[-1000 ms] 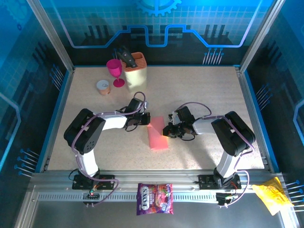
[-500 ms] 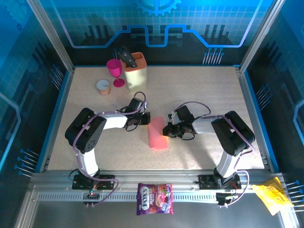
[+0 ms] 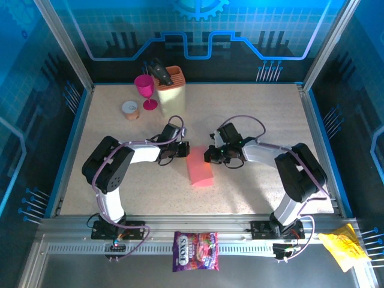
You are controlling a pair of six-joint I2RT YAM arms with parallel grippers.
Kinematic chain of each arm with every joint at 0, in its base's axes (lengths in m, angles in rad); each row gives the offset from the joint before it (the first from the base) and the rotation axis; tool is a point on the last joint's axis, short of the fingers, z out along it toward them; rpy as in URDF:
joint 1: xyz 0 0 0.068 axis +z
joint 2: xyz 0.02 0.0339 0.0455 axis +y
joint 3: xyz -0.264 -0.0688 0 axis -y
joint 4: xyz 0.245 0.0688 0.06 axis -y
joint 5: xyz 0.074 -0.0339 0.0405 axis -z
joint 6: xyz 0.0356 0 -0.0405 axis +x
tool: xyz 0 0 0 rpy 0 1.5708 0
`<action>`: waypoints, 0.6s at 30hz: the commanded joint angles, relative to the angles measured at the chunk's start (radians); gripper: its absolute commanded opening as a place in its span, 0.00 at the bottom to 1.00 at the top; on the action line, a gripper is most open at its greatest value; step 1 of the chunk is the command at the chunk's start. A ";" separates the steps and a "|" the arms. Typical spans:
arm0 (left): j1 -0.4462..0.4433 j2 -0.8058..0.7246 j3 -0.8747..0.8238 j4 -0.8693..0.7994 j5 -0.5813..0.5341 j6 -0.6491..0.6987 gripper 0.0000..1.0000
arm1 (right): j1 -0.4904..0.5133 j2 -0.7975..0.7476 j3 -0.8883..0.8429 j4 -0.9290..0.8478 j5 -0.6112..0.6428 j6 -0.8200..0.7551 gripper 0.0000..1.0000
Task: Fold a paper plane with a square sheet of paper (pick it up from the middle)
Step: First fold the square sheet of paper in half at the center of the table, then first fold in half a square sheet of paper at the center of the table.
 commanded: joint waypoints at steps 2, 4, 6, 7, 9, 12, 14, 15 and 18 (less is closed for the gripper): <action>0.004 0.011 -0.029 -0.029 -0.007 0.032 0.00 | 0.051 -0.010 0.059 -0.046 0.019 -0.008 0.00; 0.005 0.012 -0.030 -0.028 -0.010 0.034 0.00 | 0.080 0.015 0.075 -0.033 0.021 0.003 0.00; 0.004 0.014 -0.028 -0.033 -0.009 0.036 0.00 | 0.107 0.052 0.090 -0.010 0.012 0.020 0.00; 0.004 0.013 -0.028 -0.033 -0.007 0.037 0.00 | 0.118 0.066 0.097 0.001 0.011 0.025 0.00; 0.004 0.016 -0.028 -0.034 -0.006 0.037 0.00 | 0.142 0.092 0.112 0.024 0.006 0.037 0.00; 0.004 0.019 -0.028 -0.036 -0.006 0.042 0.00 | 0.168 0.121 0.129 0.045 0.009 0.051 0.00; 0.004 0.022 -0.028 -0.035 -0.007 0.044 0.00 | 0.178 0.134 0.137 0.052 0.012 0.056 0.00; 0.004 0.022 -0.027 -0.036 -0.006 0.043 0.00 | 0.181 0.140 0.139 0.055 0.012 0.059 0.00; 0.005 0.027 -0.028 -0.035 -0.004 0.044 0.00 | 0.189 0.159 0.137 0.075 0.009 0.072 0.00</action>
